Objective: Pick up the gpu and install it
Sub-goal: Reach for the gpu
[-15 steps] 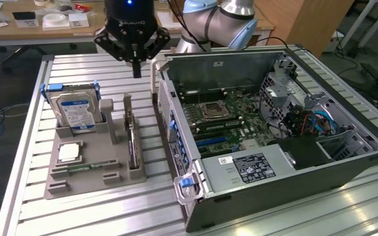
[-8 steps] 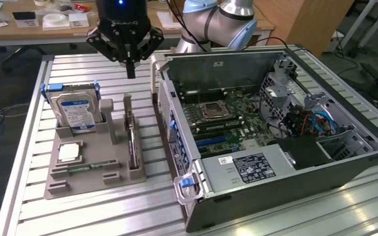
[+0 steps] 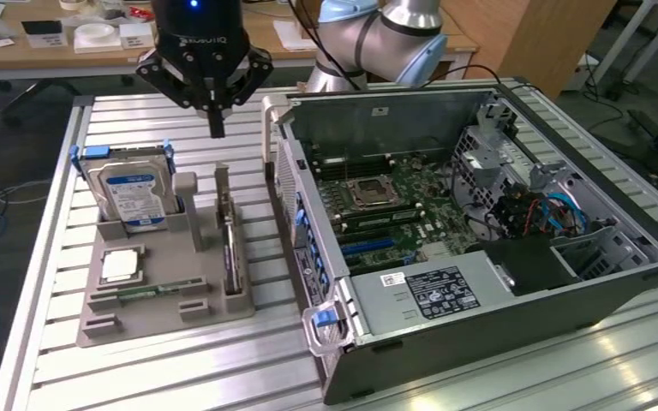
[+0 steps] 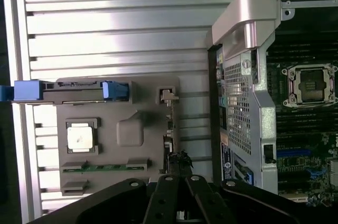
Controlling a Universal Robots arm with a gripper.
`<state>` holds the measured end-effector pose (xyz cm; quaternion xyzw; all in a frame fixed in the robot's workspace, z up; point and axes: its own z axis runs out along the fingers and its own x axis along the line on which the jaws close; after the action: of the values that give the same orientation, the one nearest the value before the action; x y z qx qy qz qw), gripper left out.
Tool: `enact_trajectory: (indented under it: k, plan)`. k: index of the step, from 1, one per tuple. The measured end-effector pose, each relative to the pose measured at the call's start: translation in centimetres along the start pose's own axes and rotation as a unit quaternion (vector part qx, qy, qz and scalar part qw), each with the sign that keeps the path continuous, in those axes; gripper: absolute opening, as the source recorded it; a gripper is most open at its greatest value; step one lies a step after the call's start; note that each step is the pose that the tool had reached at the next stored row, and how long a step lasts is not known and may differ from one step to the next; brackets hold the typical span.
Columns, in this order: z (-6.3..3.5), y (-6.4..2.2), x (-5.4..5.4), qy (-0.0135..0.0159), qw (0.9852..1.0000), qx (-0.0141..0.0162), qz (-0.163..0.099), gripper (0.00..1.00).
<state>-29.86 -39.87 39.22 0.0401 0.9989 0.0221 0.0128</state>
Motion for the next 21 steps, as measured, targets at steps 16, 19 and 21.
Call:
enact_trajectory:
  k: [16, 19, 21]
  plan:
    - [-0.08, -2.24, 0.3, 0.0, 1.0, 0.0, 0.0, 0.11]
    - [-0.11, -3.03, 0.3, 0.0, 1.0, 0.0, 0.0, 0.11]
    - [-0.13, -3.54, 0.3, 0.0, 1.0, 0.0, 0.0, 0.11]
